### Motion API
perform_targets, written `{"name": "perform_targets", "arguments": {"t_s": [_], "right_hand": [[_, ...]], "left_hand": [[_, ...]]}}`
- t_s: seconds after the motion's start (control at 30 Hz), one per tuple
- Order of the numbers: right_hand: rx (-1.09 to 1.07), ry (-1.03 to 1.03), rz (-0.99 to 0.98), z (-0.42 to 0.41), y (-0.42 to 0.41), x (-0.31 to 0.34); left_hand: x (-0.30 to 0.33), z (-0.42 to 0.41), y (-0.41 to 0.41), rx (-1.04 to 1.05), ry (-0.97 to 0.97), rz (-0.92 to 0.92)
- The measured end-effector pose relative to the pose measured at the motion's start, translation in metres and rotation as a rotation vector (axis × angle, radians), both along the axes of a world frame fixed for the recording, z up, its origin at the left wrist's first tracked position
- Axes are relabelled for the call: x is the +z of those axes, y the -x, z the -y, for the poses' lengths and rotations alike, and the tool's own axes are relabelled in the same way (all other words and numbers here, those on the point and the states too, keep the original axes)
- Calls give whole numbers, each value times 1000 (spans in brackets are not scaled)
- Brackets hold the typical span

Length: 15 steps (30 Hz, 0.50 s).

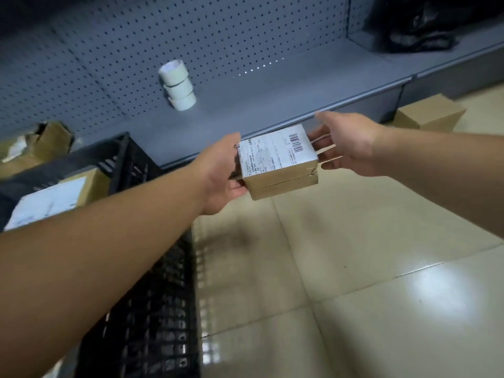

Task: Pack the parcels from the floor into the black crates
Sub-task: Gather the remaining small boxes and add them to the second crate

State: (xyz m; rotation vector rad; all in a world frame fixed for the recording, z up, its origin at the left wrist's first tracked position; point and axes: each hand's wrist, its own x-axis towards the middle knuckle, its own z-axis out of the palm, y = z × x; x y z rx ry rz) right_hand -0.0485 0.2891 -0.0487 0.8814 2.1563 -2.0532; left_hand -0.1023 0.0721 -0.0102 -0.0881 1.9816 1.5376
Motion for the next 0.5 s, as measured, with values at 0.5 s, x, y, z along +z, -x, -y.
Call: {"name": "perform_targets", "arguments": {"t_s": [0.5], "right_hand": [[223,137,-184,172,9,90]], "left_hand": [[95,213,-6,20,-140,-87]]}}
